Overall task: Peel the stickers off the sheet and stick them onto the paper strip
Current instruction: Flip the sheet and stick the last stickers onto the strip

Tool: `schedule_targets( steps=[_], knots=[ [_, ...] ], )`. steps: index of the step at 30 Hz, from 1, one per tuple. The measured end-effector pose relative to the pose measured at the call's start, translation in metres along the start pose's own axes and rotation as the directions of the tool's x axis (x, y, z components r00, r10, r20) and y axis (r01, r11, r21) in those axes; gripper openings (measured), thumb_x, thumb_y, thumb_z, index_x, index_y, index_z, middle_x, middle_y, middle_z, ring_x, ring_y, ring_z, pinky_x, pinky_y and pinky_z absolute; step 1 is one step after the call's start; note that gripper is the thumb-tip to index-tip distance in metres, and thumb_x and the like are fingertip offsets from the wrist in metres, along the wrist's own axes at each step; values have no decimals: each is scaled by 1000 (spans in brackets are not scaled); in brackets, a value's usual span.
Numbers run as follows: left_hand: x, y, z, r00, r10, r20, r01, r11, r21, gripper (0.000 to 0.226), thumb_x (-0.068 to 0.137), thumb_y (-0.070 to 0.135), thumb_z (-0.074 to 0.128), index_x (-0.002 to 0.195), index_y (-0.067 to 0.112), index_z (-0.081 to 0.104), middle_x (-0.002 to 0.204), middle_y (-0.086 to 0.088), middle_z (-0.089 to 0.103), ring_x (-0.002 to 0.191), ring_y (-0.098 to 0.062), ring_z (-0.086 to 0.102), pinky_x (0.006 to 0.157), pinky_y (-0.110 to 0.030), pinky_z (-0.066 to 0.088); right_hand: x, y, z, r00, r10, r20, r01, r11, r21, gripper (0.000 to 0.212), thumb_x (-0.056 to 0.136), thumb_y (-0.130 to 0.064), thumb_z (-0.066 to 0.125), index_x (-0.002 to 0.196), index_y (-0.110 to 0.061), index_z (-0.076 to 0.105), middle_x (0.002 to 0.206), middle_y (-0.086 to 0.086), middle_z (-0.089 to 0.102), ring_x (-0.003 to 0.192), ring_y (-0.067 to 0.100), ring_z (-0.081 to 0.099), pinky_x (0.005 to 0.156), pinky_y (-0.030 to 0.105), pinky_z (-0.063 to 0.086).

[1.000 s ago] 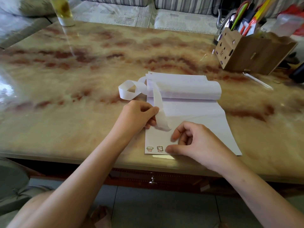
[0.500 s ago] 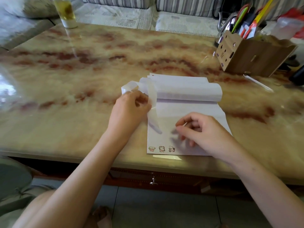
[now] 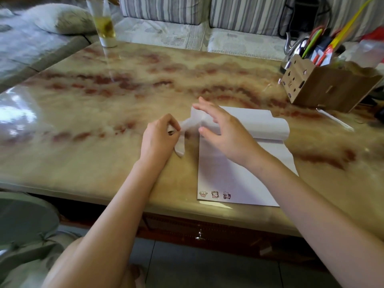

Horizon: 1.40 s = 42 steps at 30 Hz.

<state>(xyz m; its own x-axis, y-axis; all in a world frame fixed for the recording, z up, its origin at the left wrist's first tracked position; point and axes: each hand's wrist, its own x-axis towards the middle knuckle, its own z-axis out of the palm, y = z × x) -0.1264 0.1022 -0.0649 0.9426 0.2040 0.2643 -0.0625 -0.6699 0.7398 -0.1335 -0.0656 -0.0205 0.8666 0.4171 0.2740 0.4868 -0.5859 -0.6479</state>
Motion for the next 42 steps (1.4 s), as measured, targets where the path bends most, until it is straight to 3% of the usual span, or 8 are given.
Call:
schedule_targets(
  steps=[5,11,19,26,29,35,39,42],
  knots=[
    [-5,25,-40,993,112,-25,-115,977,-180,34,83,7,65,108,17,45,86,0,62,63,5,58,60,-15,45,20,-14,10,989,1,149,-2,1000,9,59,93,-23,61,146,-31,36,158,-5,22,143,9,22,109,22,26],
    [-31,24,-96,992,108,-56,-113,990,-90,27,82,21,74,106,25,64,90,-4,68,74,-4,63,64,-16,48,28,-49,30,999,33,31,-44,856,515,22,85,-15,71,106,-12,66,90,17,65,71,33,66,67,30,56],
    [-94,-10,-174,956,13,-293,-75,977,-201,19,86,21,68,97,36,65,103,0,67,88,4,61,69,-2,42,26,-141,96,992,-88,90,-4,692,721,14,89,1,61,92,-12,61,74,2,64,61,-1,62,55,18,53],
    [-156,-52,-272,863,-20,-505,-29,996,-89,19,87,24,67,99,39,65,111,-9,65,97,-15,64,70,-15,50,9,-258,173,929,-165,330,-270,306,913,29,91,5,55,82,-21,64,85,17,59,77,28,52,63,31,43],
    [-183,-77,-307,816,-100,-569,98,995,-34,13,84,42,61,95,49,62,109,4,66,103,-15,63,84,-22,47,-8,-292,188,867,-271,418,-313,355,881,27,96,1,49,121,-6,56,110,27,57,90,27,54,75,27,48],
    [-203,-84,-320,758,-212,-616,138,976,-166,16,91,20,61,96,34,67,81,20,63,71,16,57,64,-1,44,-35,-266,213,736,-422,529,-58,740,670,105,80,-1,73,151,-29,1,139,10,42,115,15,50,101,28,43],
    [-202,-76,-320,752,-217,-622,139,975,-173,16,90,20,63,99,31,69,94,9,67,84,4,63,66,-7,46,-37,-215,227,663,-355,659,280,934,222,47,84,-22,71,129,-15,57,125,7,60,118,22,52,100,37,40],
    [-204,-78,-316,790,-181,-586,132,983,-127,30,85,14,66,89,44,70,105,-1,68,95,-16,65,73,-19,46,-34,-187,227,685,-246,685,464,873,-150,23,93,-29,57,106,-14,68,110,8,65,108,28,56,82,33,39]
  ],
)
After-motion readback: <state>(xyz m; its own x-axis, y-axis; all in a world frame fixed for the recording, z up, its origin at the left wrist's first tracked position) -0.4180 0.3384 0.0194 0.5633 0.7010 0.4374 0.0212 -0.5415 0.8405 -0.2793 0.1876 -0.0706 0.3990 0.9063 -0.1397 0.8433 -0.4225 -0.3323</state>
